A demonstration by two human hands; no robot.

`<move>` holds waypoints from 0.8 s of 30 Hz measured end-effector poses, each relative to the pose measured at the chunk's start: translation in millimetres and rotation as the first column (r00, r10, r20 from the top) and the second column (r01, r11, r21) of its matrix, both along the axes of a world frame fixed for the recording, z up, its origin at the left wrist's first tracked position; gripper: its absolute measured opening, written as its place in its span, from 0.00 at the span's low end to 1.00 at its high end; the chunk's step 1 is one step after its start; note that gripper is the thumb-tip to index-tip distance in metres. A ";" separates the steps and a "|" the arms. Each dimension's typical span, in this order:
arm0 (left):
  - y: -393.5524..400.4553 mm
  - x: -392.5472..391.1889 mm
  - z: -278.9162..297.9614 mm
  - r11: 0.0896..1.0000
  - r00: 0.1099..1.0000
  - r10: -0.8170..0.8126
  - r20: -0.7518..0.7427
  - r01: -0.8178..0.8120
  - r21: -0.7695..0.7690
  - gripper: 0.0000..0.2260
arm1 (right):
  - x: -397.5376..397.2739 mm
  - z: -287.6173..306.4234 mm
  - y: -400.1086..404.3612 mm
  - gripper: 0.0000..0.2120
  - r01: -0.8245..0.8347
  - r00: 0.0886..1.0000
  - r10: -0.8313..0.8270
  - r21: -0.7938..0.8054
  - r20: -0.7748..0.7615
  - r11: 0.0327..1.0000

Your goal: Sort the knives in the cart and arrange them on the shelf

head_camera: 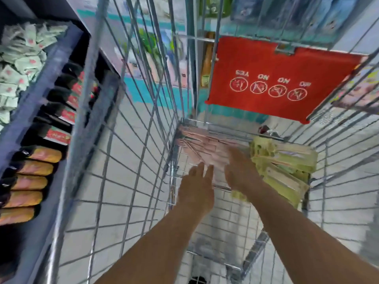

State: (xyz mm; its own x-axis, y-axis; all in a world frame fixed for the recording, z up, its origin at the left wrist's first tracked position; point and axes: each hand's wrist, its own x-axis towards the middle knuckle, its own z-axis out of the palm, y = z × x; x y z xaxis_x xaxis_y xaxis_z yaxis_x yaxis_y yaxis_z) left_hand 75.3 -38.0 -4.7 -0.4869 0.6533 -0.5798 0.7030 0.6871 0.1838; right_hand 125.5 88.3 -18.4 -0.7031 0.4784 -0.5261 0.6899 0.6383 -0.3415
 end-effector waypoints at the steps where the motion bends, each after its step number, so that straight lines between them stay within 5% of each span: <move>1: 3.0 -0.9 -9.2 1.000 1.000 -0.022 -0.003 0.022 -0.005 0.30 | -5.5 -6.7 3.8 0.30 0.000 1.000 0.000 0.002 0.026 1.000; 7: 18.6 -9.5 -44.2 0.996 0.996 -0.091 0.017 0.091 -0.024 0.27 | -21.5 -38.5 14.5 0.34 -0.056 0.993 0.052 0.039 0.108 0.998; 14: -0.1 -4.3 -51.0 0.997 0.999 -0.036 0.035 0.039 -0.069 0.24 | -4.9 -34.5 -22.8 0.39 -0.118 0.992 0.118 -0.004 0.033 0.993; 20: -34.7 -8.4 -52.1 0.995 0.998 0.041 0.047 -0.045 0.093 0.22 | 3.1 -35.1 -50.0 0.24 -0.060 0.997 0.059 -0.026 -0.048 0.998; 24: -30.3 -7.4 -46.8 0.889 0.918 0.393 0.042 -0.392 0.236 0.20 | -3.7 -40.2 -45.3 0.20 0.039 0.997 -0.037 0.019 -0.069 0.999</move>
State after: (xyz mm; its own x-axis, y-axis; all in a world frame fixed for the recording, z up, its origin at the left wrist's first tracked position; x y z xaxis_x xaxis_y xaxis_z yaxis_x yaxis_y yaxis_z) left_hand 67.8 -68.3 -51.4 -0.7352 0.5248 -0.4291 0.3866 0.8445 0.3705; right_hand 121.7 42.9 -58.6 -0.7181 0.5153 -0.4677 0.6893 0.6192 -0.3761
